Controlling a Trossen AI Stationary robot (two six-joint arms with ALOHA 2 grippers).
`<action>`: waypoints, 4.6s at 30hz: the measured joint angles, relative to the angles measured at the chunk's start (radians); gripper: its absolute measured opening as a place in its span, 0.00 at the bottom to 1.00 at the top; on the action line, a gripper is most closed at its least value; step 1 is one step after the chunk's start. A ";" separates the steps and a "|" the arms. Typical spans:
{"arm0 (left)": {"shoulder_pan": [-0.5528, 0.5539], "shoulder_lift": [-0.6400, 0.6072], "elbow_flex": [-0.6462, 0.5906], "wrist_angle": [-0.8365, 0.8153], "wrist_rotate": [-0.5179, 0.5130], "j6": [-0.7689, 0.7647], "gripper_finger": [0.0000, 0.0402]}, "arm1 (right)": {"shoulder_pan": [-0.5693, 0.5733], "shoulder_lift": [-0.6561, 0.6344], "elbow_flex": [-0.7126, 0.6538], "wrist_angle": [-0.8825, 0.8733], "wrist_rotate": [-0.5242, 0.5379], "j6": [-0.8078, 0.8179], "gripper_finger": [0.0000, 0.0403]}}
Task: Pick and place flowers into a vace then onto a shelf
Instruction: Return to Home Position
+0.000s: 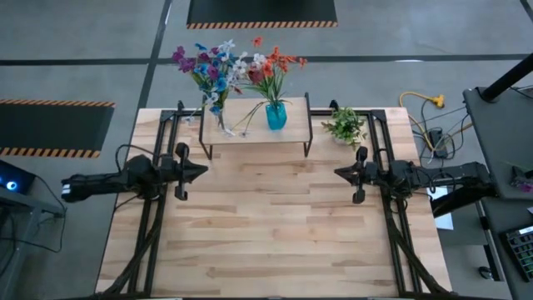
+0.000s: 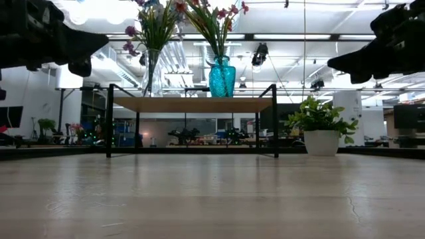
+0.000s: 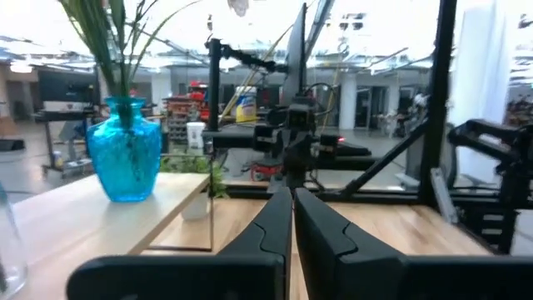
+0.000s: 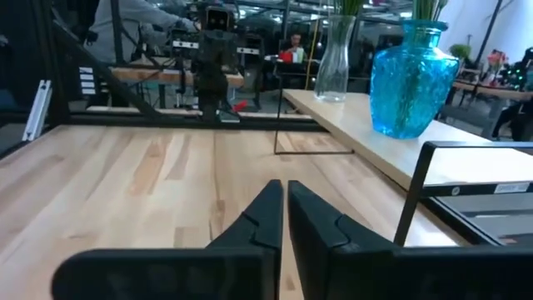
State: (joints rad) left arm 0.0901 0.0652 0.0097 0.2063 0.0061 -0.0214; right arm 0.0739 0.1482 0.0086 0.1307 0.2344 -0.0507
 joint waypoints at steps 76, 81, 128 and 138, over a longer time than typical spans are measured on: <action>0.000 -0.025 0.001 -0.166 0.021 -0.067 0.00 | 0.000 0.012 0.001 -0.047 0.003 0.075 0.02; 0.000 -0.025 0.001 -0.166 0.021 -0.067 0.00 | 0.000 0.012 0.001 -0.047 0.002 0.075 0.02; 0.000 -0.025 0.002 -0.166 0.021 -0.067 0.00 | 0.000 0.012 0.001 -0.047 0.002 0.075 0.02; 0.000 -0.025 0.002 -0.166 0.021 -0.067 0.00 | -0.001 0.012 0.001 -0.047 0.002 0.075 0.02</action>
State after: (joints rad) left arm 0.0899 0.0401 0.0113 0.0402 0.0268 -0.0887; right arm 0.0734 0.1604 0.0097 0.0837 0.2366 0.0238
